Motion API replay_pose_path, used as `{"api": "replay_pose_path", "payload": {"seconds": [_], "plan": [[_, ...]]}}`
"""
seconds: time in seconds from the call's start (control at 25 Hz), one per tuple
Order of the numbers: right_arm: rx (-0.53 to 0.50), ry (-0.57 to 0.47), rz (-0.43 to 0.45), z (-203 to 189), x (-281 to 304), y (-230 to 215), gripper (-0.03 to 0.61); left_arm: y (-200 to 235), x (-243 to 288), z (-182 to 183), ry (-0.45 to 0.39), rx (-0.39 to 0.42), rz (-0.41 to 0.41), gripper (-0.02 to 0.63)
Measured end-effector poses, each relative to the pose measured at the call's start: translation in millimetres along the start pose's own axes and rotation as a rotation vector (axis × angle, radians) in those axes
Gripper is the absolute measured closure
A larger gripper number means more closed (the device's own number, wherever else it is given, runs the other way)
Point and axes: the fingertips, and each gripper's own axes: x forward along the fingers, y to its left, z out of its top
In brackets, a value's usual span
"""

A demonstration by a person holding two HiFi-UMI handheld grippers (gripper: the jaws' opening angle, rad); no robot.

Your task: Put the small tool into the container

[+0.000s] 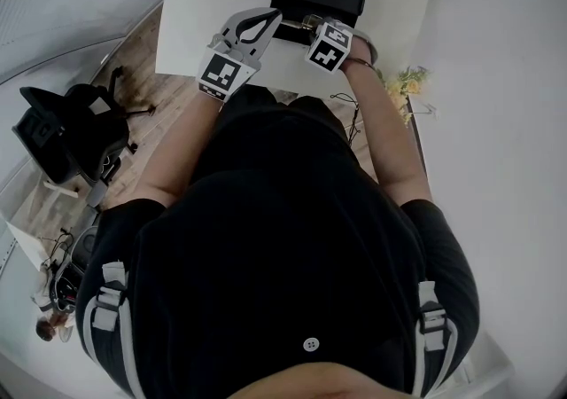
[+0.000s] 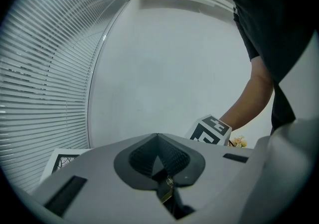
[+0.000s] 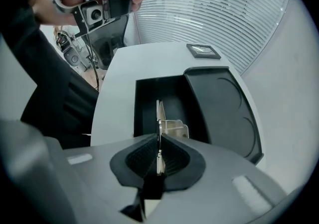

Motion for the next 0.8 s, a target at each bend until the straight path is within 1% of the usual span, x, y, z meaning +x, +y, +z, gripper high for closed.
{"api": "replay_pose_path", "payload": {"seconds": [0.28, 0.48, 0.56, 0.72, 0.8], "plan": [[0.017, -0.043, -0.076, -0.6, -13.3, -20.7, 0.534, 0.6, 7.3, 9.5, -0.014, 0.011, -0.005, 0.606], [0.083, -0.131, -0.126, 3.2, -39.8, -35.3, 0.534, -2.7, 12.9, 23.5, -0.034, 0.017, -0.007, 0.606], [0.131, -0.207, -0.151, 7.8, -57.2, -41.0, 0.535, -4.9, 16.1, 26.6, -0.035, 0.020, -0.005, 0.606], [0.273, -0.431, -0.211, 22.1, -107.7, -53.1, 0.535, -13.8, 21.3, 36.0, -0.039, 0.021, -0.012, 0.606], [0.316, -0.532, -0.239, 27.3, -135.9, -56.2, 0.535, -20.5, 23.7, 43.7, -0.048, 0.022, -0.019, 0.606]]}}
